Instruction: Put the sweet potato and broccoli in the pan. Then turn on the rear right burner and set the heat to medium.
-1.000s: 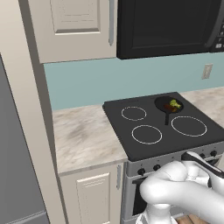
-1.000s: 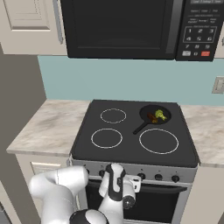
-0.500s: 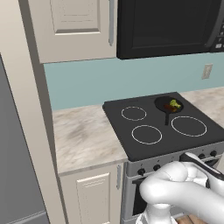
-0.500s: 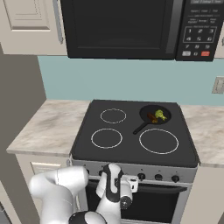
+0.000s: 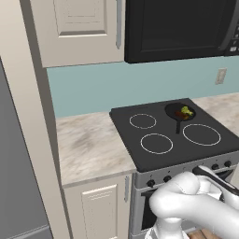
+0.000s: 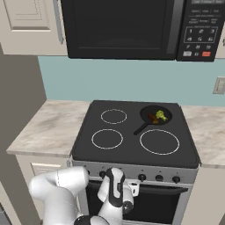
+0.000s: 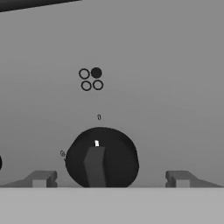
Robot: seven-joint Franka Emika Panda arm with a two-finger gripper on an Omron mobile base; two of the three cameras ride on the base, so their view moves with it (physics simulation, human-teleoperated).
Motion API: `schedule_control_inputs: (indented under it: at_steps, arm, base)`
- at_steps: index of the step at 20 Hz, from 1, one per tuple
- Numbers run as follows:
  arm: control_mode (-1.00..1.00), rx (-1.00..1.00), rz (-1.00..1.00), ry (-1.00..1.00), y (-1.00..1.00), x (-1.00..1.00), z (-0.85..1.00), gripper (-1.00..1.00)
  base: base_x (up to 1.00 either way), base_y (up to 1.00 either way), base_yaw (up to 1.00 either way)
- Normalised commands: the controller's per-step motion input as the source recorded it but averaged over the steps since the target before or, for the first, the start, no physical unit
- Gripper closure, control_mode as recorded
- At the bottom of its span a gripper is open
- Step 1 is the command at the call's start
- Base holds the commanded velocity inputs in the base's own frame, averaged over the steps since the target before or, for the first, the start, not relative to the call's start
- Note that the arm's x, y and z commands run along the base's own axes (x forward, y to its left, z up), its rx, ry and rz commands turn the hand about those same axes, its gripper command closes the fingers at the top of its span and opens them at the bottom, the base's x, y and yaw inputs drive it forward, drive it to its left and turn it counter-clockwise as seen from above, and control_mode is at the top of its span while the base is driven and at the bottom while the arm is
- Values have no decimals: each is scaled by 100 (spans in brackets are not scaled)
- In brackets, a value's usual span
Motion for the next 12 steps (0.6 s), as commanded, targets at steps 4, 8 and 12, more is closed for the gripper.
schedule_control_inputs:
  at_steps: [4,8,12]
  arm:
    - [-100,0,0,-2,0,0,0,-100]
    - [-100,-3,0,-1,4,0,10,100]
    - [-100,-3,0,-1,2,0,6,100]
  base:
    - [0,0,0]
    - [0,0,0]
    - [0,0,0]
